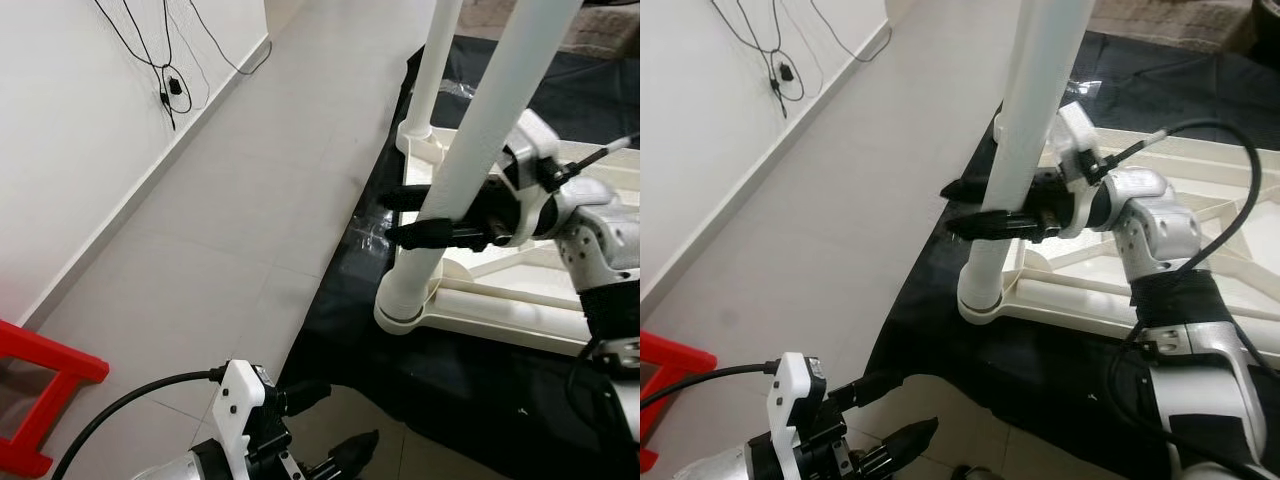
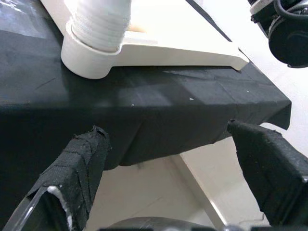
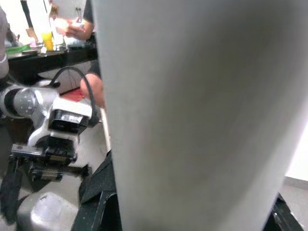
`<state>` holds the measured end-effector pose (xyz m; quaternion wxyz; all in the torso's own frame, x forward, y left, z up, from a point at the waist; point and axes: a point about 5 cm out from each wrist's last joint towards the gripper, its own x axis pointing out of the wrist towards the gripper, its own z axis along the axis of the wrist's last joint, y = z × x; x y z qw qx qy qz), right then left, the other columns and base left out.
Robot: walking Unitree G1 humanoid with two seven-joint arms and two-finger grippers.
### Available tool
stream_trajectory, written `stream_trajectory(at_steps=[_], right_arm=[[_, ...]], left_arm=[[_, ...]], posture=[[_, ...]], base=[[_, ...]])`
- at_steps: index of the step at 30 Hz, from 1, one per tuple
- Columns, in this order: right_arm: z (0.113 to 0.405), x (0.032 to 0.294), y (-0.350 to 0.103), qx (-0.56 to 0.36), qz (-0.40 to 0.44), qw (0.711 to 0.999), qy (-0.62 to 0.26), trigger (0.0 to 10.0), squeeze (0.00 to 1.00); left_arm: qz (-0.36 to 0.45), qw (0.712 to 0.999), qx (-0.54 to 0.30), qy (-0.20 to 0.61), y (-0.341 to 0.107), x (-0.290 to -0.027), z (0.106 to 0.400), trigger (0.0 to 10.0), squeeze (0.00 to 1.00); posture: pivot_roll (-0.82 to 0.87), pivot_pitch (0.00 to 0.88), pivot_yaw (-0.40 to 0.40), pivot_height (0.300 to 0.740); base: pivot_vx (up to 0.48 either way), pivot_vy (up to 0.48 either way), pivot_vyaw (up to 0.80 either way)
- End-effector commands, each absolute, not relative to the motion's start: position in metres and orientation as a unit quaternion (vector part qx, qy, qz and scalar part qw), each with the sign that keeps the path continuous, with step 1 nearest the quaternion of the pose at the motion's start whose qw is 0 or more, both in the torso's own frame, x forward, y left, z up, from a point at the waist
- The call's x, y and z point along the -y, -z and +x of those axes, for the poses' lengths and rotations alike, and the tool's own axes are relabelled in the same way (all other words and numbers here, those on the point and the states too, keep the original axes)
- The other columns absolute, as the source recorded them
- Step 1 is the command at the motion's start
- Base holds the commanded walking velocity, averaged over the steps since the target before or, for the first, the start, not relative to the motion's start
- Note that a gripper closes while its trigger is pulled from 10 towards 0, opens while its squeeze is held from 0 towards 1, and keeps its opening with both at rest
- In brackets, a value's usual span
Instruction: Building children table
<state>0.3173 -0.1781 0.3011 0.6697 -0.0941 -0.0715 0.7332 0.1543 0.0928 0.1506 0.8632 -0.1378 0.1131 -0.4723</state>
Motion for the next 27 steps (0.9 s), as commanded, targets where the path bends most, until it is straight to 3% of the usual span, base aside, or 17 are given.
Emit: stream_trajectory(at_steps=[1, 10, 17, 27], right_arm=[[0.316, 0.177, -0.288, 0.041, -0.089, 0.667, -0.739, 10.0, 0.0], [0.316, 0.176, -0.277, 0.017, -0.093, 0.664, -0.741, 10.0, 0.0], [0.324, 0.176, -0.267, 0.001, -0.111, 0.681, -0.724, 10.0, 0.0], [0.336, 0.169, -0.253, -0.008, -0.13, 0.749, -0.649, 10.0, 0.0]], left_arm=[[-0.134, 0.86, -0.127, 0.476, -0.145, -0.093, 0.151, 10.0, 0.0], [-0.135, 0.861, -0.124, 0.474, -0.145, -0.092, 0.154, 10.0, 0.0], [-0.135, 0.862, -0.122, 0.473, -0.144, -0.092, 0.156, 10.0, 0.0], [-0.134, 0.864, -0.121, 0.471, -0.144, -0.092, 0.155, 10.0, 0.0]], posture=[[0.14, 0.207, -0.014, 0.74], [0.13, 0.21, -0.023, 0.74], [0.13, 0.21, -0.024, 0.74], [0.13, 0.219, -0.02, 0.74]], base=[[0.0, 0.0, 0.0], [0.0, 0.0, 0.0], [0.0, 0.0, 0.0], [0.0, 0.0, 0.0]])
